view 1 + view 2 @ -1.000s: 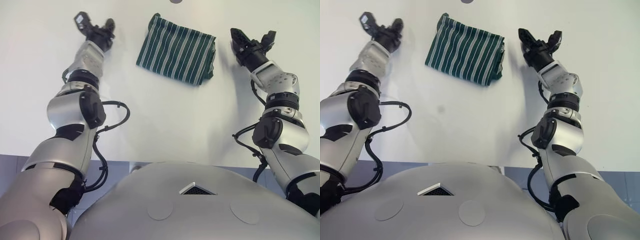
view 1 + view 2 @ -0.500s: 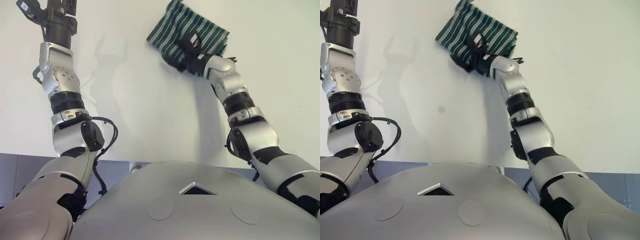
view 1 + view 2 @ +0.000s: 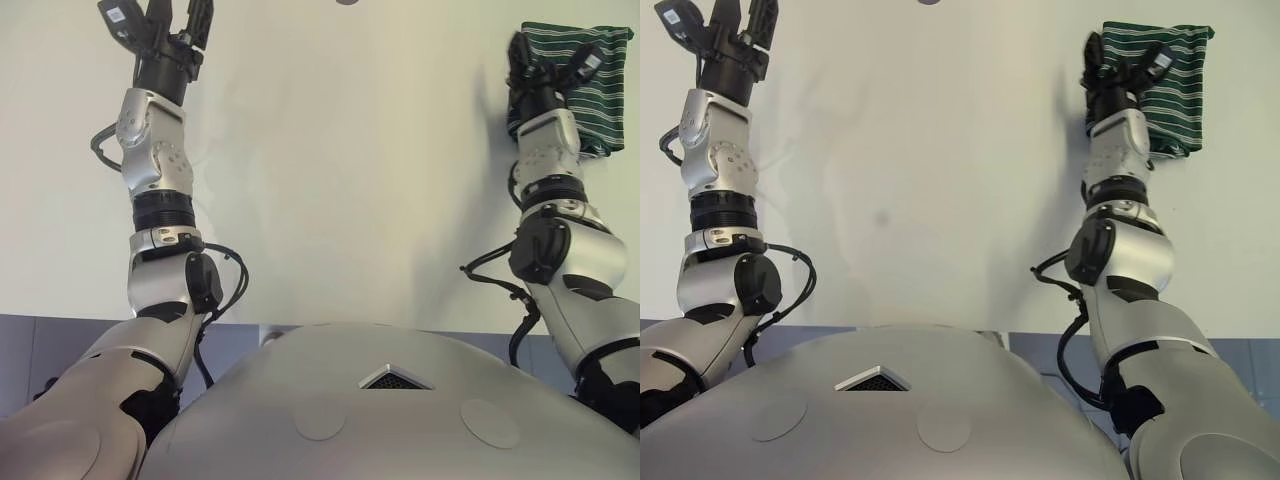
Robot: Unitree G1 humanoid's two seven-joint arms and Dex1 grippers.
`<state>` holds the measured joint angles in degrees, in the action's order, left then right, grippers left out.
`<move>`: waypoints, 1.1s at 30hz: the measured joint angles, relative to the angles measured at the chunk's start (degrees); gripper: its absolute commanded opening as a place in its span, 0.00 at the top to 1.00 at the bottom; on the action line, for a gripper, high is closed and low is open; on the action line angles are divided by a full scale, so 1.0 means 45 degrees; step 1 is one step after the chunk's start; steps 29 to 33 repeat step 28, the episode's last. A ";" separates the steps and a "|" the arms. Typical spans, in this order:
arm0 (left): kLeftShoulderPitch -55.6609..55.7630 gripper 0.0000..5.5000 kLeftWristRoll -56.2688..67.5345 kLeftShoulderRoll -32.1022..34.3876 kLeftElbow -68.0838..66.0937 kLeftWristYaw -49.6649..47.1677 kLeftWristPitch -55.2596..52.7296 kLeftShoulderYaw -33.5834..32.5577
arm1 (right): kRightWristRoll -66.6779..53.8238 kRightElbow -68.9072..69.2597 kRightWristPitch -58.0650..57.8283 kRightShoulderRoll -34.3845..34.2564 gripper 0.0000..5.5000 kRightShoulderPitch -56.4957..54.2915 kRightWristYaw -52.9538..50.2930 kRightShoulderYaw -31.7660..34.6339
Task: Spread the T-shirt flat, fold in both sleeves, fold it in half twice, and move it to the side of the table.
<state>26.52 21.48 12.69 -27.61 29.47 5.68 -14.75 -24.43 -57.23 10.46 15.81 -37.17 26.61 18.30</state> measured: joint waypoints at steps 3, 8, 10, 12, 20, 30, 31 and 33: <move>-0.0448 0.32 -0.0424 -0.0027 0.1853 0.0282 0.0180 0.0939 | 0.1274 0.4751 0.0396 -0.0170 0.27 0.0462 0.0383 -0.1707; -0.2854 0.32 0.0249 -0.0163 0.6730 0.0771 -0.1337 0.2385 | 0.1482 1.1043 -0.1432 -0.1262 0.27 0.4273 -0.0049 -0.3823; -0.3313 0.32 0.0370 -0.0564 0.7286 0.0507 -0.1775 0.2729 | 0.1380 1.1729 -0.2226 -0.1685 0.27 0.5144 -0.0571 -0.3983; -0.3385 0.32 0.0562 -0.0956 0.7439 0.0213 -0.2041 0.2984 | 0.1246 1.2257 -0.2697 -0.1811 0.27 0.5245 -0.0895 -0.3865; -0.3456 0.32 0.0206 -0.1727 0.7215 -0.0734 -0.1952 0.3221 | 0.0998 1.2211 -0.3235 -0.2159 0.27 0.5154 -0.1001 -0.3851; -0.3761 0.32 -0.0349 -0.2116 0.6632 -0.1169 -0.1344 0.3315 | 0.1465 1.0607 -0.2737 -0.2249 0.27 0.4530 -0.0508 -0.4121; -0.3761 0.32 -0.0349 -0.2116 0.6632 -0.1169 -0.1344 0.3315 | 0.1465 1.0607 -0.2737 -0.2249 0.27 0.4530 -0.0508 -0.4121; -0.3761 0.32 -0.0349 -0.2116 0.6632 -0.1169 -0.1344 0.3315 | 0.1465 1.0607 -0.2737 -0.2249 0.27 0.4530 -0.0508 -0.4121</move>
